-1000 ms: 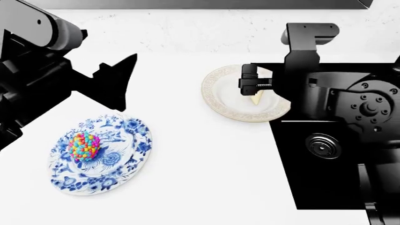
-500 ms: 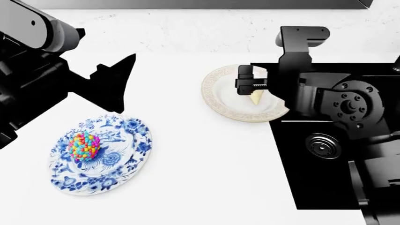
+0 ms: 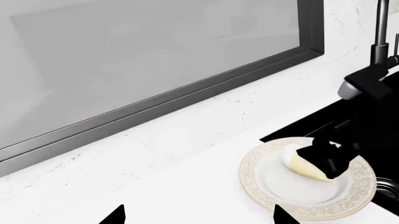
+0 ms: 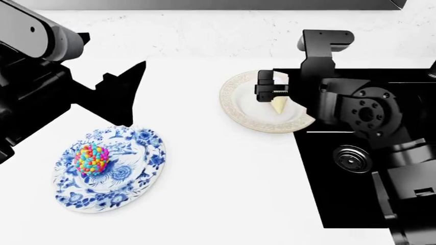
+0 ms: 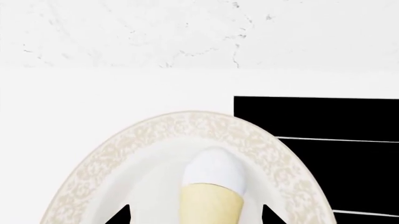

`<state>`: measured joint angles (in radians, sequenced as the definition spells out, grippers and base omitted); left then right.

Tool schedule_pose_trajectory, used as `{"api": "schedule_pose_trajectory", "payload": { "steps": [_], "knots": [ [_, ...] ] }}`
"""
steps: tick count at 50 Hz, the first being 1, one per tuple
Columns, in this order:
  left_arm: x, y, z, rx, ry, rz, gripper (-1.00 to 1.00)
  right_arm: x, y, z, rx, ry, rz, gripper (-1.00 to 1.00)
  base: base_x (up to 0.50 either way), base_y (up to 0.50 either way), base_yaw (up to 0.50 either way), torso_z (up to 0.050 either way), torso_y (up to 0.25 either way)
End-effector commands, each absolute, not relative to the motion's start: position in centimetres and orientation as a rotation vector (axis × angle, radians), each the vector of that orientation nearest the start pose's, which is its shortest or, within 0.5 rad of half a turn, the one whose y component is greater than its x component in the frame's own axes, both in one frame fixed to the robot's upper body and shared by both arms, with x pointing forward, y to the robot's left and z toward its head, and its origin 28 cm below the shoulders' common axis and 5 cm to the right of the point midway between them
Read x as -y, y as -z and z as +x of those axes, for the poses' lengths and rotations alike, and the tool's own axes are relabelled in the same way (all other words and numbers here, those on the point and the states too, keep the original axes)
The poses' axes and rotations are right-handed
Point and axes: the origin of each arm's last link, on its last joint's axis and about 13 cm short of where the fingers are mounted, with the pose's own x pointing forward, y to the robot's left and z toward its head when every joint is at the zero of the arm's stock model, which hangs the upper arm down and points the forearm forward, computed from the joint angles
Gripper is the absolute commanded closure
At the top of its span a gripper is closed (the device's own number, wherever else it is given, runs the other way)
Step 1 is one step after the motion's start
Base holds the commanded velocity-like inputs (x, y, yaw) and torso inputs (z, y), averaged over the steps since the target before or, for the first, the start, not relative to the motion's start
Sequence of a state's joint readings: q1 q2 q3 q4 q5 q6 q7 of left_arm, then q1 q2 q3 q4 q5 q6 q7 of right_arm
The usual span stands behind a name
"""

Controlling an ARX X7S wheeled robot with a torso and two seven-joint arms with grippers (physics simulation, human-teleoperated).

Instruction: Move the dessert items from the plate to the tray.

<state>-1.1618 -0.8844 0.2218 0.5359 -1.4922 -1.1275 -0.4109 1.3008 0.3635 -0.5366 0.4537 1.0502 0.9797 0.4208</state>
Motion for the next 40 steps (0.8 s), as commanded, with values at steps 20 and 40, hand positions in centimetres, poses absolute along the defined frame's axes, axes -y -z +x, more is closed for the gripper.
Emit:
{"api": "schedule_pose_trajectory", "payload": {
  "steps": [20, 40],
  "knots": [
    [-27.7, -31.8, 21.2, 0.082, 0.422, 0.258, -1.0, 11.3, -24.8, 38.1, -0.378, -0.104, 0.023, -1.0, 0.0, 0.0, 0.0, 0.0, 0.0],
    [-27.7, -32.0, 21.2, 0.113, 0.415, 0.252, -1.0, 11.2, -24.4, 38.2, -0.379, -0.11, 0.017, -1.0, 0.0, 0.0, 0.0, 0.0, -0.067]
  ]
}}
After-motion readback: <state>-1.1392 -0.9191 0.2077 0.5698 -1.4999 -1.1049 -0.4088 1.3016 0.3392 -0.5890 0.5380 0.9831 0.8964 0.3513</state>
